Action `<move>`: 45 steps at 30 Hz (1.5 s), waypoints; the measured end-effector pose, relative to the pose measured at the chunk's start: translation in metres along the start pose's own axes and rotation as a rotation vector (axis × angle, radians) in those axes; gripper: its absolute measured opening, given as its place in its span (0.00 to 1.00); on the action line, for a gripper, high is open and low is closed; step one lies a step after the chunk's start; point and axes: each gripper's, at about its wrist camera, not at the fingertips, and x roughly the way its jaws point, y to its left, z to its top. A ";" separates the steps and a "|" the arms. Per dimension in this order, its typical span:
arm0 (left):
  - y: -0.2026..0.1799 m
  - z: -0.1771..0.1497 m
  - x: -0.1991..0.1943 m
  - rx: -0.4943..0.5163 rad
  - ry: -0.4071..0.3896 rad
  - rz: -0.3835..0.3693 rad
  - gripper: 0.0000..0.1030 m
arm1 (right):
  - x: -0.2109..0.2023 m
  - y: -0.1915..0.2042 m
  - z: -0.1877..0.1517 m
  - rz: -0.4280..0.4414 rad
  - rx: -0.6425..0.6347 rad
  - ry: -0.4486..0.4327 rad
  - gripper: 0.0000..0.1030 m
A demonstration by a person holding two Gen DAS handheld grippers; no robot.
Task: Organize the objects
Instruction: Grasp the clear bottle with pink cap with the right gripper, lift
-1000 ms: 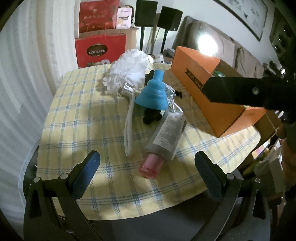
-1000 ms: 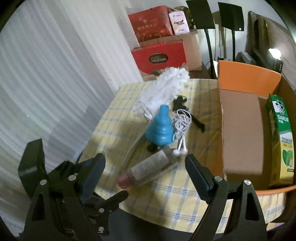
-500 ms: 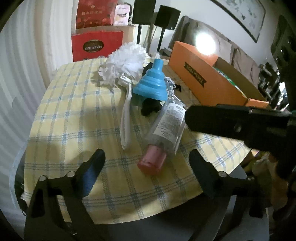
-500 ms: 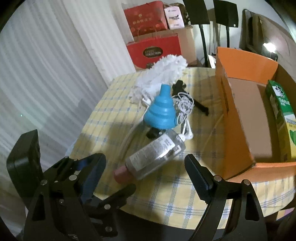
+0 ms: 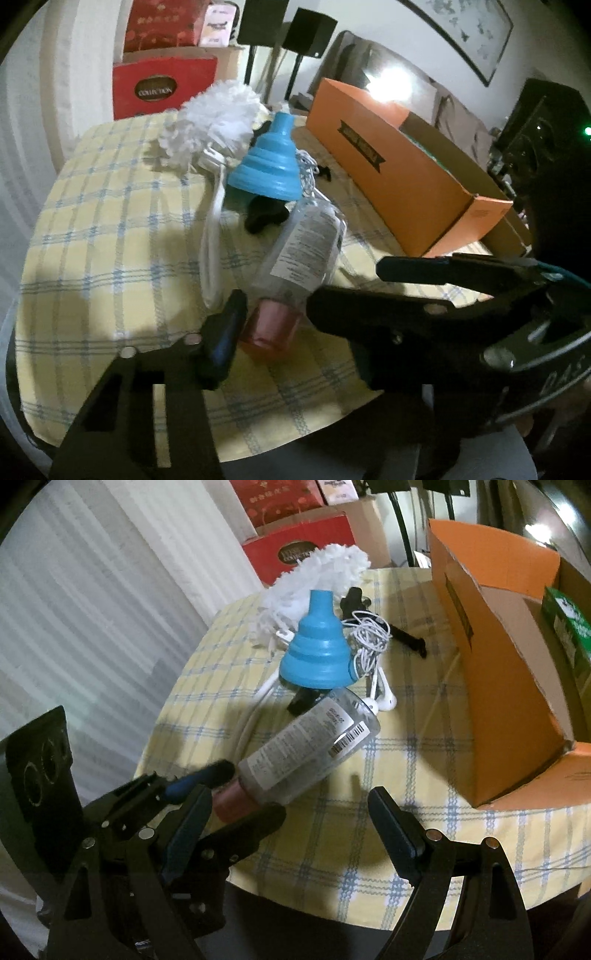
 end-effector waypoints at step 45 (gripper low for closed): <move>-0.016 -0.002 -0.014 -0.038 0.008 -0.063 0.24 | -0.002 -0.005 0.015 0.042 0.065 -0.018 0.51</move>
